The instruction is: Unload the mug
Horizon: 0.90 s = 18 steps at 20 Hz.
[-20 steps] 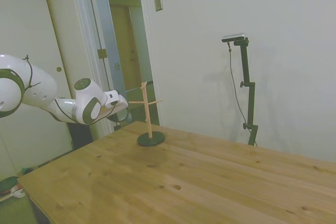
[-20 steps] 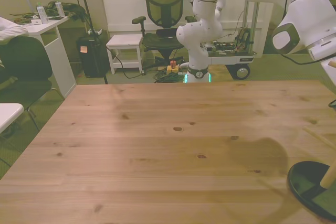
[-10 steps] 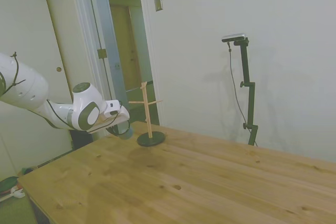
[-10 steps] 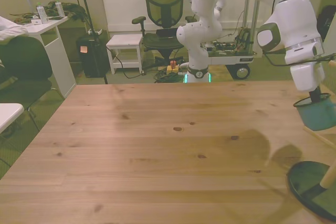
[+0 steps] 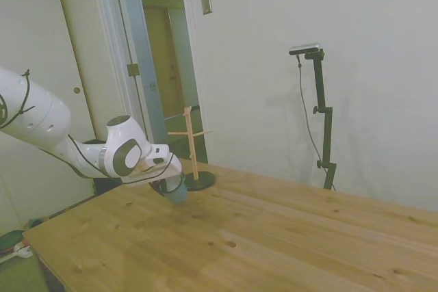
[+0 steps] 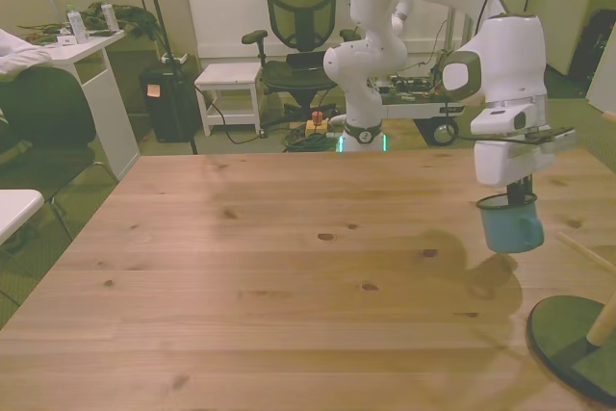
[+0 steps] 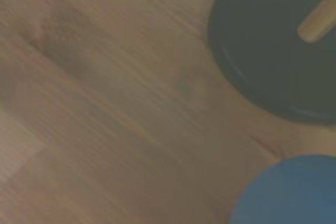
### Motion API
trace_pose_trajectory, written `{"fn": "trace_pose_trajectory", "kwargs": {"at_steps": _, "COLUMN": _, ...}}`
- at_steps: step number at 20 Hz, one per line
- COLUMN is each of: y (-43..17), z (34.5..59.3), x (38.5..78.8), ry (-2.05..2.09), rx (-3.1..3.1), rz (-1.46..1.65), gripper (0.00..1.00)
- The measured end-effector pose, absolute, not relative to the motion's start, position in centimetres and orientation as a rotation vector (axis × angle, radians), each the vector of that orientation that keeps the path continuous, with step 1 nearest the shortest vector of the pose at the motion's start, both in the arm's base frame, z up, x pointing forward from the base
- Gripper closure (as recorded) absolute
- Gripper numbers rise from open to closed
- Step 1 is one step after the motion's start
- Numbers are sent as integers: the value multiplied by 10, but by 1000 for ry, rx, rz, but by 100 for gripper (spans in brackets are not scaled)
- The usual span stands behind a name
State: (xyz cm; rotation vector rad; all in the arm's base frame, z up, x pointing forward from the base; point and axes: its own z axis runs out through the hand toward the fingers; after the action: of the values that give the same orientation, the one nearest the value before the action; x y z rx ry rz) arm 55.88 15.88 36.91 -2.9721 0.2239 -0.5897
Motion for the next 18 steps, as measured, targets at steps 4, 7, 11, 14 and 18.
{"fn": "trace_pose_trajectory", "kwargs": {"at_steps": 4, "y": 143, "z": 355, "x": 549, "ry": 301, "rx": -3032, "rz": -450, "gripper": 100}}
{"fn": "trace_pose_trajectory", "kwargs": {"at_steps": 7, "y": 137, "z": 354, "x": 544, "ry": 353, "rx": -3056, "rz": -379, "gripper": 100}}
{"fn": "trace_pose_trajectory", "kwargs": {"at_steps": 11, "y": 130, "z": 355, "x": 544, "ry": 437, "rx": -3081, "rz": -291, "gripper": 100}}
{"fn": "trace_pose_trajectory", "kwargs": {"at_steps": 14, "y": 124, "z": 355, "x": 550, "ry": 514, "rx": -3104, "rz": -211, "gripper": 100}}
{"fn": "trace_pose_trajectory", "kwargs": {"at_steps": 18, "y": 123, "z": 349, "x": 564, "ry": 584, "rx": -3114, "rz": -156, "gripper": 100}}
